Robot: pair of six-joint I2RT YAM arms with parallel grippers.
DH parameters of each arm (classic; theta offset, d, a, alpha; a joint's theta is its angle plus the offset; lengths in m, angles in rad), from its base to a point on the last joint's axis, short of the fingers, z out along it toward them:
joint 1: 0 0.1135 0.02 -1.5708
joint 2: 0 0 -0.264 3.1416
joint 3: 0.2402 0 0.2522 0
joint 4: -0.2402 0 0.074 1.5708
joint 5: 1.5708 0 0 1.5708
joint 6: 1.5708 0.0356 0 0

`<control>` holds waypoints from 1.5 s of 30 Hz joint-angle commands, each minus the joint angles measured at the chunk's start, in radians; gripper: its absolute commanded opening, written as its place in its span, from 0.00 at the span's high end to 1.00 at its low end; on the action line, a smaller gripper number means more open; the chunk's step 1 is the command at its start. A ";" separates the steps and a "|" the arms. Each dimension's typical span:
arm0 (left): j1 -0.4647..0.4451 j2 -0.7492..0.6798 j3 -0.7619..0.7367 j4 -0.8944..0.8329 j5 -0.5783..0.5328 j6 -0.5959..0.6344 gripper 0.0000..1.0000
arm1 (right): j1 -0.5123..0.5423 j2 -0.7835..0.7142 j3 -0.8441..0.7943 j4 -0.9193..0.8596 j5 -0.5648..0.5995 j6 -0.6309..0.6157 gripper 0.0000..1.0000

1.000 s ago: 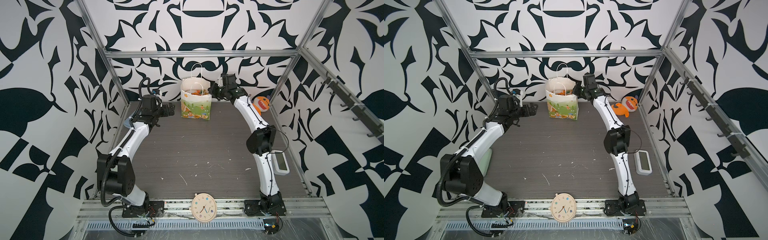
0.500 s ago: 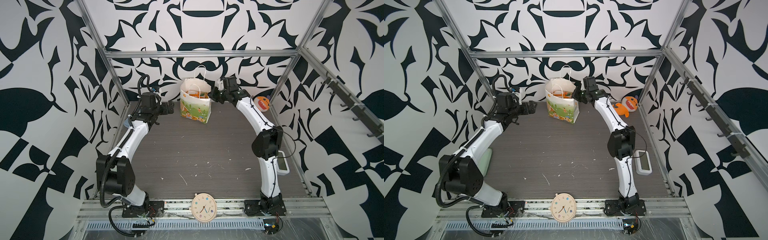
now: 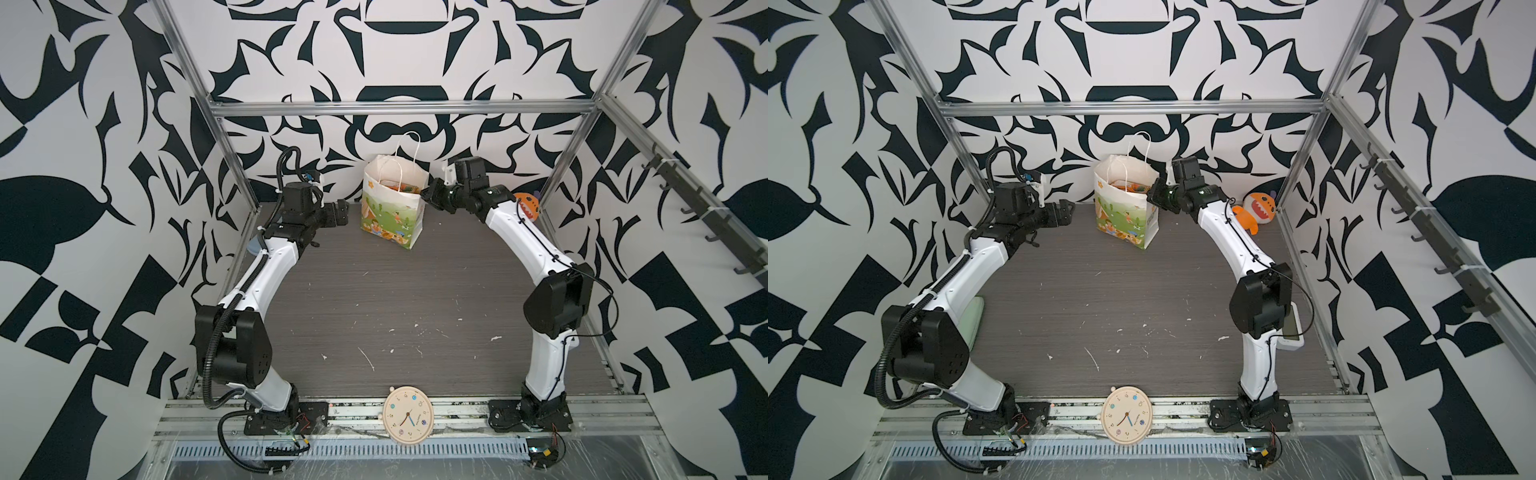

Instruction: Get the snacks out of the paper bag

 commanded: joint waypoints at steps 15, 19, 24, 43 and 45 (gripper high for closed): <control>0.108 0.484 0.483 -0.129 0.287 -0.054 0.33 | -0.243 0.150 0.078 0.246 -0.186 -0.063 0.88; 0.086 0.582 0.575 -0.129 0.304 -0.058 0.33 | -0.247 0.341 0.263 0.271 -0.275 -0.088 0.88; 0.075 0.687 0.670 -0.127 0.301 -0.057 0.32 | -0.230 0.562 0.440 0.369 -0.333 -0.037 0.87; 0.014 1.039 1.001 -0.118 0.427 0.006 0.23 | -0.132 0.972 0.767 0.600 -0.438 0.069 0.69; 0.015 1.027 0.970 -0.098 0.440 0.011 0.23 | -0.130 0.985 0.765 0.646 -0.492 0.105 0.69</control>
